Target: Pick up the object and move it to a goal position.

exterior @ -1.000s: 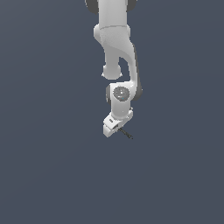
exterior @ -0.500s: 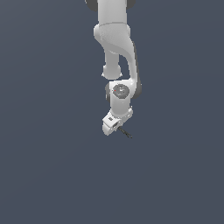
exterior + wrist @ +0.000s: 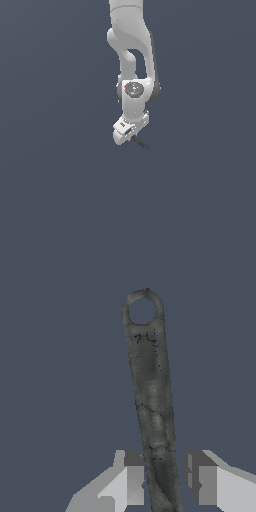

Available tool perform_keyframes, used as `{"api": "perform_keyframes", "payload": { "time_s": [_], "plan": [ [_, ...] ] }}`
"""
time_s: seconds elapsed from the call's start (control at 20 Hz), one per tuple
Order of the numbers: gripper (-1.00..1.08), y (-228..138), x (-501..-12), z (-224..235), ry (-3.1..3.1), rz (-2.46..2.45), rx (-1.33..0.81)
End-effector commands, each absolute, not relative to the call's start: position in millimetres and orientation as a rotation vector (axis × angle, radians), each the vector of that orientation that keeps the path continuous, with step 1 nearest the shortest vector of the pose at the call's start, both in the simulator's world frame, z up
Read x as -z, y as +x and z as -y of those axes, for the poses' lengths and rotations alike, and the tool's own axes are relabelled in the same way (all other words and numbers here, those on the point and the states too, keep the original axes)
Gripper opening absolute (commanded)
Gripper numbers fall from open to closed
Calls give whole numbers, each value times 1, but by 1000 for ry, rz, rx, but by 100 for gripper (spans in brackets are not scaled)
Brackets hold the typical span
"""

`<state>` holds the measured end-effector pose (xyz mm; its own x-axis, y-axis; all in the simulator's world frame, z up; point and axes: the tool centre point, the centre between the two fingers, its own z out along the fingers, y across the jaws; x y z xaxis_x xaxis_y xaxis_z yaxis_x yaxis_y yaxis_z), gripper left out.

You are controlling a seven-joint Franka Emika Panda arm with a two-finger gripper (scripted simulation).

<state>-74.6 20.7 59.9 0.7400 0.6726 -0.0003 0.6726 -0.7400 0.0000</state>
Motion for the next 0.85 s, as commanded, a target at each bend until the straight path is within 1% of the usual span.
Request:
{"api": "perform_keyframes", "payload": {
  "time_s": [0.0, 0.4, 0.8],
  "plan": [
    [-100, -83, -75, -15, 2930, -1131, 0],
    [-100, -102, -109, -3, 2931, -1129, 0],
    [-100, -107, -121, 1, 2932, -1128, 0]
  ]
}}
